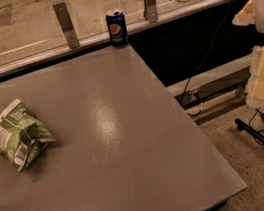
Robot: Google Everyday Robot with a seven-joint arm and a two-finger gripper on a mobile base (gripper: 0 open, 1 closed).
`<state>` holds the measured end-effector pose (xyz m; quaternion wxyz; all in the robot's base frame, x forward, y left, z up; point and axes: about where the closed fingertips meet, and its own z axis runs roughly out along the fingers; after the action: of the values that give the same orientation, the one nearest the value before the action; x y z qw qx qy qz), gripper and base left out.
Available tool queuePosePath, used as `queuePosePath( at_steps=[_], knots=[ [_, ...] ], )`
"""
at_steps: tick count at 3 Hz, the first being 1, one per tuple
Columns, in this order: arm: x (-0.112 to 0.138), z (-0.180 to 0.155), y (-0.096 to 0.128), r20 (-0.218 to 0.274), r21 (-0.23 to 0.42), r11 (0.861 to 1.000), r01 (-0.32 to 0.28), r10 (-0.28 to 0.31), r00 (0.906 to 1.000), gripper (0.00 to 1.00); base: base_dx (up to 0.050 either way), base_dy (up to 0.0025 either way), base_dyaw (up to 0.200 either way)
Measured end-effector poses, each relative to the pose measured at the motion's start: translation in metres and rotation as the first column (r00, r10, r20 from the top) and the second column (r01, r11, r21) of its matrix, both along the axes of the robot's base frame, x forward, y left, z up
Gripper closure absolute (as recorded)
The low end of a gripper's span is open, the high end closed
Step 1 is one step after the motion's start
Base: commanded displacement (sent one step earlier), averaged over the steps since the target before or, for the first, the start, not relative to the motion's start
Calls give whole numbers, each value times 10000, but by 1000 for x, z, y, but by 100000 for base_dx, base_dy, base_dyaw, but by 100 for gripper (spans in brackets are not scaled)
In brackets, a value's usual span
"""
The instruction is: Pick pepsi can
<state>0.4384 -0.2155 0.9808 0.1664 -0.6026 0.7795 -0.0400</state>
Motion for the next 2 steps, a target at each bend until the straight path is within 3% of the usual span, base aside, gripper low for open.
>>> queuePosePath(
  at_steps=[1,2],
  knots=[
    [0,0,0,2,0,10000,0,0,10000,0,0,0,0],
    [34,6,11,244,270,9986,-463,456,9987,0,0,0,0]
  ],
)
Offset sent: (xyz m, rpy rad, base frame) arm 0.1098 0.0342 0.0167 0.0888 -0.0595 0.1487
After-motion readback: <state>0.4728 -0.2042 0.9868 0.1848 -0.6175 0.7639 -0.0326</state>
